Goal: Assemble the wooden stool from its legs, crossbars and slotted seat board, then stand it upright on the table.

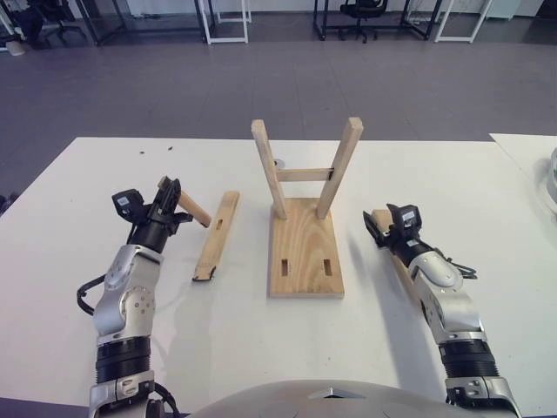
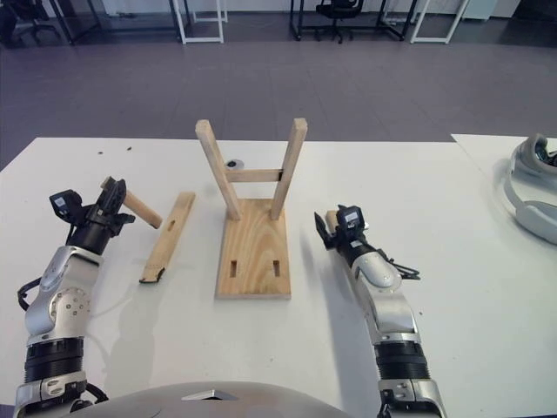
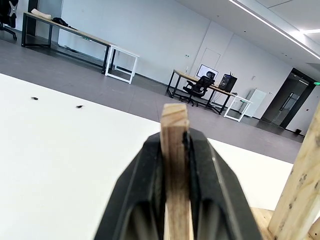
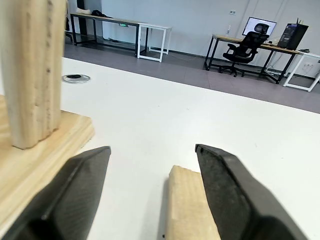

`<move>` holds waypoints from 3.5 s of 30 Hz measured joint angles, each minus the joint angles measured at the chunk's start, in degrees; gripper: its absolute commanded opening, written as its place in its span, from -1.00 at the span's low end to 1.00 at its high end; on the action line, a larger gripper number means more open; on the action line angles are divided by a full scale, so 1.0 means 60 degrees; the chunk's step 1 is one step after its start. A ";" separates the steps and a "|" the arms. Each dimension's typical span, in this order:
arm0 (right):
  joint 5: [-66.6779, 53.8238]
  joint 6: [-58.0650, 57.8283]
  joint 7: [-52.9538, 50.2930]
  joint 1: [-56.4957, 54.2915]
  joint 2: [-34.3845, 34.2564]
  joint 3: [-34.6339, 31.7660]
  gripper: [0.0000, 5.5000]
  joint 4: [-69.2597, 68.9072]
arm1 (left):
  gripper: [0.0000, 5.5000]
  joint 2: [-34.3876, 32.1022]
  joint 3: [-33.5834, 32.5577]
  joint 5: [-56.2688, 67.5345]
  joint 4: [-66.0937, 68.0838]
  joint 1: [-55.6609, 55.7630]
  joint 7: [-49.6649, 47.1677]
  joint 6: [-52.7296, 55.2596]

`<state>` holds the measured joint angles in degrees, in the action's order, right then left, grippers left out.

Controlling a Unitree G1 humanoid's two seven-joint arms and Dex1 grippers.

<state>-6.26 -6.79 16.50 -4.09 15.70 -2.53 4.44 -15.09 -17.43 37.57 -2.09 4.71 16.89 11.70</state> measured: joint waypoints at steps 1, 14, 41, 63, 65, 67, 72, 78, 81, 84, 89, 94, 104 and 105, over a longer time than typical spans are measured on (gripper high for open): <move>0.0076 0.0209 -0.0019 0.0001 -0.0008 0.0011 0.15 0.0140 | -0.86 0.0075 0.0002 0.0000 0.0101 0.0143 0.0038 -0.0003; 0.0513 0.0886 -0.0175 0.0101 -0.0234 0.0234 0.15 0.0597 | -0.86 0.0719 -0.0118 -0.0401 0.1506 0.0567 0.0192 -0.0801; 0.1529 0.1190 -0.0371 0.0016 -0.0265 0.0686 0.15 0.0564 | -0.86 -0.1307 0.2111 -0.3212 0.2107 0.0138 -0.0444 -0.2561; 0.2212 0.1442 -0.0781 -0.0393 -0.0305 0.1159 0.15 0.0175 | -0.27 -0.2402 0.1680 -0.3343 0.3966 -0.0044 0.1729 -0.1979; 0.2212 0.1443 -0.0817 -0.0394 -0.0307 0.1174 0.15 0.0189 | -0.16 -0.2571 0.1560 -0.3275 0.3723 -0.0123 0.2009 -0.1477; 0.2211 0.1445 -0.0846 -0.0397 -0.0307 0.1173 0.15 0.0205 | -0.04 -0.2773 0.1437 -0.3200 0.3343 -0.0282 0.2110 -0.0808; 0.2209 0.1460 -0.0935 -0.0402 -0.0300 0.1170 0.15 0.0240 | 0.26 -0.3159 0.1289 -0.2971 0.1222 -0.1139 0.2070 0.1775; 0.2209 0.1458 -0.0966 -0.0372 -0.0333 0.1199 0.15 0.0235 | 0.33 -0.3265 0.0972 -0.3013 0.0507 -0.1470 0.1719 0.2984; 0.2209 0.1458 -0.0972 -0.0372 -0.0361 0.1202 0.15 0.0235 | 0.26 -0.3295 0.1008 -0.3061 0.0327 -0.1508 0.1756 0.3278; 0.2211 0.1454 -0.0972 -0.0372 -0.0361 0.1204 0.15 0.0233 | 0.08 -0.3463 0.1093 -0.3184 0.0223 -0.1642 0.2034 0.3344; 0.1404 0.0751 -0.0622 -0.0377 -0.0507 0.0911 0.15 0.0030 | -0.21 -0.3571 0.1089 -0.3218 0.0344 -0.1665 0.2475 0.3190; 0.0196 -0.0569 0.0111 -0.0858 -0.0325 0.0230 0.15 -0.0316 | -0.26 -0.3829 0.1176 -0.3354 0.0829 -0.1394 0.3081 0.2971; -0.8969 -0.6212 0.0858 -0.1754 -0.1305 -0.1666 0.15 -0.3736 | -0.26 -0.4314 -0.0877 0.0936 -0.3746 -0.2112 0.6005 0.3391; -0.9540 -0.6407 0.0370 -0.1929 -0.1599 -0.1626 0.15 -0.3914 | -0.26 -0.4351 -0.0840 0.1199 -0.4257 -0.2151 0.6013 0.3517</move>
<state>-63.50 -45.23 18.72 -15.66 6.10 -12.29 -19.04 -41.20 -22.47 44.76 -27.63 -8.20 52.97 32.80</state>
